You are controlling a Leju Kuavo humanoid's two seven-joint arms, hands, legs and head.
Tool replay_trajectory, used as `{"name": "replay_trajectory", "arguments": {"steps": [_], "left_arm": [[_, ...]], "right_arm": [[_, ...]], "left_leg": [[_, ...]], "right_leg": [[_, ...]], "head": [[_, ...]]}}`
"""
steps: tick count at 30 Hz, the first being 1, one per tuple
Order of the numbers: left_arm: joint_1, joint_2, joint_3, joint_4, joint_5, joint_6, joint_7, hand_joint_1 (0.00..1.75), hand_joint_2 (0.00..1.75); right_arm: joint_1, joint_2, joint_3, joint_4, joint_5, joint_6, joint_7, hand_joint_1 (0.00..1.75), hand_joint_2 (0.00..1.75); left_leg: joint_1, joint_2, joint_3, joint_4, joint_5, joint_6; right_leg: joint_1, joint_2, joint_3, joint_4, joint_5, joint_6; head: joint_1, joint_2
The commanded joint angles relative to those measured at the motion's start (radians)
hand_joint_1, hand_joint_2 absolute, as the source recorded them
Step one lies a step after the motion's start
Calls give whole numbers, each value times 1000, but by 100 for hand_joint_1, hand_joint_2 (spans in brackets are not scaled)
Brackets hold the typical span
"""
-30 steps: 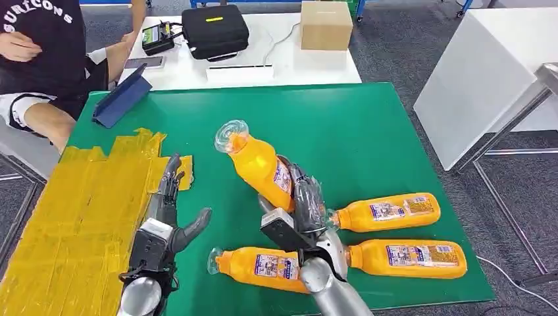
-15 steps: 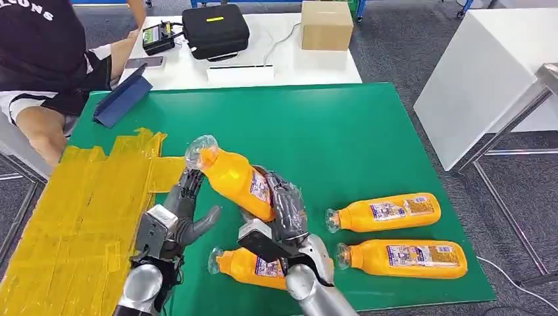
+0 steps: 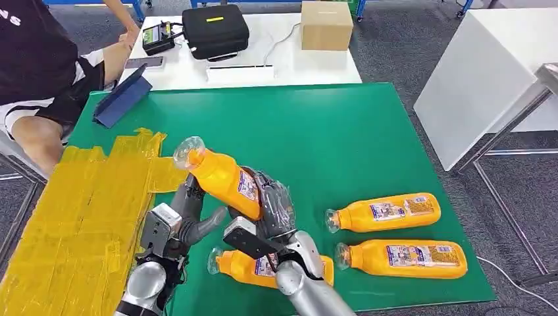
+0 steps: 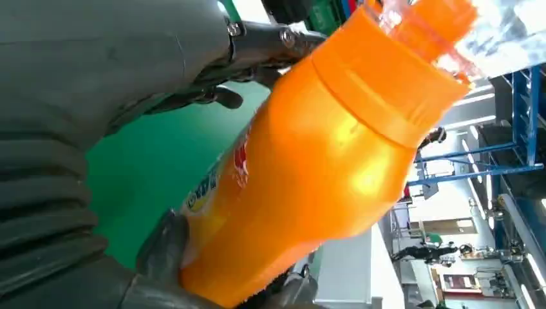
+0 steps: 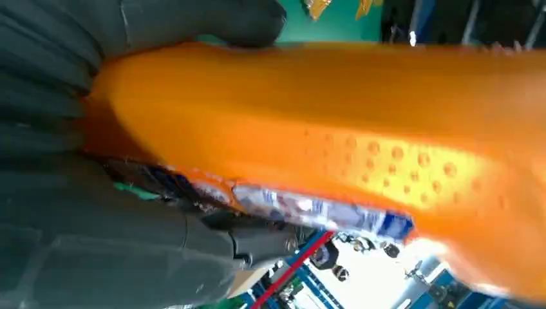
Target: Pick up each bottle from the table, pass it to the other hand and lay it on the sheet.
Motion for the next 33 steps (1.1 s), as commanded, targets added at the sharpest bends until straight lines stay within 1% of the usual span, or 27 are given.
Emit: {"name": "replay_trajectory", "arguments": {"steps": [1, 2, 4, 5, 10, 11, 16, 17, 18, 19, 20, 21, 22, 23, 24, 25, 28, 30, 31, 33], "left_arm": [[-61, 15, -35, 102, 14, -7, 0, 0, 175], [-64, 14, -28, 110, 21, -4, 0, 0, 175], [-66, 13, -17, 120, 29, 0, -1, 0, 175], [-67, 13, -10, 125, 33, 2, -2, 0, 175], [-72, 14, 15, 144, 50, 9, -7, 0, 175], [-73, 16, 20, 146, 53, 11, -8, 0, 175], [-73, 16, 22, 147, 53, 11, -8, 0, 175], [-72, 10, 32, 147, 63, 15, -11, 0, 175], [-70, 8, 39, 147, 71, 18, -14, 0, 175], [-68, 5, 51, 146, 85, 22, -18, 0, 175], [-64, -2, 68, 140, 108, 29, -31, 119, 175], [-61, -4, 74, 134, 117, 33, -38, 171, 175], [-56, -7, 81, 127, 126, 37, -43, 175, 175], [-51, -11, 92, 115, 139, 51, -48, 175, 175], [-51, -10, 96, 111, 143, 55, -49, 175, 175], [-49, -9, 99, 107, 149, 60, -48, 175, 175], [-42, -10, 117, 96, 171, 78, -54, 175, 175], [-42, -10, 119, 87, 133, 147, -77, 175, 175], [-43, -12, 117, 85, 131, 149, -77, 175, 175], [-39, -18, 116, 71, 116, 184, -82, 175, 175]], "right_arm": [[-61, 22, 111, 167, 74, -39, 14, 175, 175], [-59, 22, 136, 170, 73, -21, 5, 175, 175], [-42, 24, 171, 155, 85, -16, -5, 175, 175], [-31, 24, 192, 143, 90, -14, -10, 175, 175], [-6, 15, 253, 107, 96, 3, -14, 175, 175], [-2, 16, 260, 103, 96, 3, -15, 175, 175], [-3, 13, 263, 102, 96, 4, -15, 175, 175], [-3, 11, 274, 100, 96, 12, -18, 175, 175], [-1, 10, 280, 99, 98, 13, -19, 173, 175], [2, 11, 286, 99, 99, 11, -16, 175, 175], [2, 9, 294, 104, 94, 5, -7, 173, 175], [1, 9, 295, 108, 90, 3, -2, 171, 175], [0, 9, 294, 112, 86, 0, 0, 173, 175], [-3, 7, 293, 121, 80, -7, 1, 171, 175], [-4, 5, 291, 125, 76, -9, 2, 175, 175], [-5, 4, 289, 127, 72, -12, 1, 175, 175], [-3, 3, 278, 131, 58, -18, 0, 175, 175], [-3, 3, 269, 134, 41, -15, -4, 175, 175], [-3, 2, 268, 133, 40, -15, -4, 175, 175], [0, 2, 260, 128, 32, -15, -4, 175, 175]], "left_leg": [[0, 2, 2, -1, -1, 0], [0, 3, 5, -1, -2, 0], [0, 2, 3, -1, -1, 0], [0, 2, 5, -2, -2, 0], [0, 2, 3, -1, -1, 0], [0, 2, 5, -1, -2, 0], [0, 1, 3, -1, -1, 0], [0, 1, 5, -2, -2, 0], [0, 1, 4, -2, -1, 0], [0, 1, 3, -1, -1, 0], [0, 1, 5, -1, -2, 0], [0, 2, 4, -1, -1, 0], [0, 1, 3, -1, -1, 0], [0, 2, 5, -1, -2, 0], [1, 1, 4, -1, -2, 0], [1, 1, 3, -1, -1, 0], [1, 1, 4, -1, -2, 0], [0, 1, 2, -1, -1, 0], [0, 1, 4, -1, -1, 0], [1, 0, 2, -1, 0, 0]], "right_leg": [[0, 0, 2, -1, 0, 0], [1, 0, 4, -1, -1, 0], [0, 0, 3, -1, -1, 0], [0, -1, 5, -2, -2, 0], [0, 0, 3, -1, -1, 0], [1, -1, 5, -2, -2, 0], [0, -1, 3, -1, -1, 0], [1, -2, 5, -2, -2, -1], [0, -2, 5, -2, -2, 0], [0, -2, 3, -1, -1, 0], [1, -2, 6, -2, -2, -1], [0, -1, 3, -1, -1, 0], [0, -1, 3, -1, -1, 0], [1, -1, 5, -2, -2, 0], [1, -1, 4, -2, -2, 0], [1, -1, 3, -1, -1, 0], [1, -2, 5, -2, -2, 0], [0, -1, 2, -1, -1, 0], [1, -2, 5, -2, -2, 0], [1, -2, 2, -1, -1, 0]], "head": [[0, 0], [0, 0], [0, 0], [-1, 0], [0, 0], [0, 0], [0, 0], [0, 0], [0, 0], [0, 0], [0, 0], [0, 0], [0, 0], [0, 0], [0, 0], [0, 0], [0, 0], [0, 0], [0, 0], [0, 0]]}}
